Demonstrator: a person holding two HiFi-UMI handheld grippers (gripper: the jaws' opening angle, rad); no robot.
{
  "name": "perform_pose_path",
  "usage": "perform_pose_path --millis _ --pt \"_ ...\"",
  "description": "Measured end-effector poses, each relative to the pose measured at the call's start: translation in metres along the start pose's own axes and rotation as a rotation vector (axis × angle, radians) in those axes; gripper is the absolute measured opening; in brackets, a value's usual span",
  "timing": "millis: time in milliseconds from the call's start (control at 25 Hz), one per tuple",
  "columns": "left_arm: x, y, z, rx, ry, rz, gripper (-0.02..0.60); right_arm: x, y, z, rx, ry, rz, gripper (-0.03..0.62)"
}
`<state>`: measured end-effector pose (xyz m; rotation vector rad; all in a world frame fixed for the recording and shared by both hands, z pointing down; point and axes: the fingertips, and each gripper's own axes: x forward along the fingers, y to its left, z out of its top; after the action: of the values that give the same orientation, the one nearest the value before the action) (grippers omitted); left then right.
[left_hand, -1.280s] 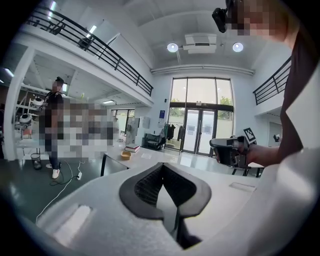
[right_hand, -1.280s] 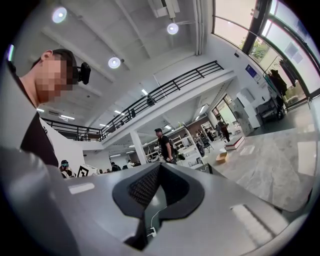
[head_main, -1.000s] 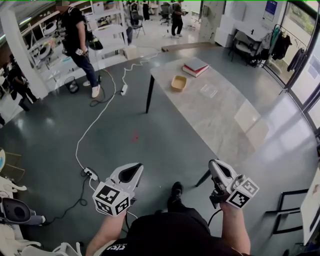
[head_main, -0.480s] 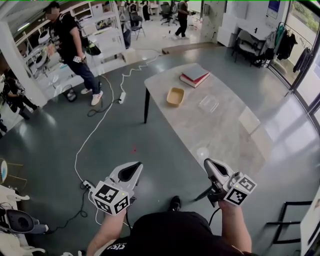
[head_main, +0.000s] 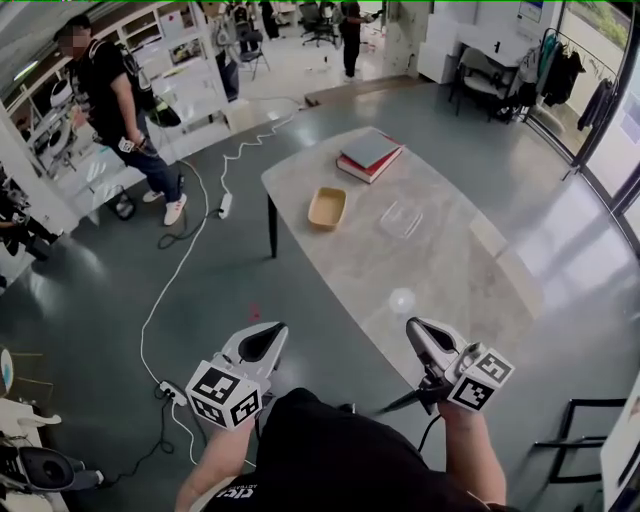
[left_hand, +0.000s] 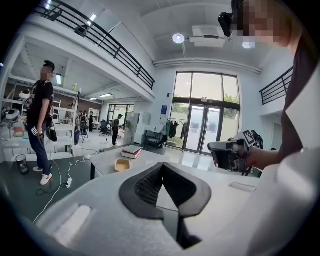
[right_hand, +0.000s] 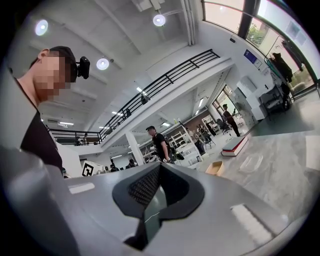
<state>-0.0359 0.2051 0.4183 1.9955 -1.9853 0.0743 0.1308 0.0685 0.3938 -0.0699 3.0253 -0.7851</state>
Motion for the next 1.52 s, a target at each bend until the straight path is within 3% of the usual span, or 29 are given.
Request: perform_pose_path --millis 280,480,760,960,1120,1520 --pt "0.066 0.039 0.010 -0.005 0.010 -0.084 0.003 0.028 -0.051 0.007 0.015 -0.002 -0.092 0.002" --pt "0.113 0.090 0.036 0.023 0.007 -0.160 0.003 0.072 -0.087 0.026 0.009 -0.040 -0.180 0.002" --pt "0.152 0.176 0.070 0.051 0.017 -0.227 0.003 0.154 -0.106 0.044 0.006 -0.075 -0.240 0.002" --pt "0.174 0.218 0.075 0.057 0.054 -0.290 0.003 0.197 -0.114 0.044 0.018 -0.092 -0.292 0.002" --pt "0.199 0.222 0.073 0.055 0.076 -0.349 0.003 0.198 -0.130 0.039 0.039 -0.087 -0.359 0.002" --pt "0.276 0.182 0.081 0.058 0.106 -0.466 0.003 0.166 -0.186 0.052 0.068 -0.097 -0.467 0.002"
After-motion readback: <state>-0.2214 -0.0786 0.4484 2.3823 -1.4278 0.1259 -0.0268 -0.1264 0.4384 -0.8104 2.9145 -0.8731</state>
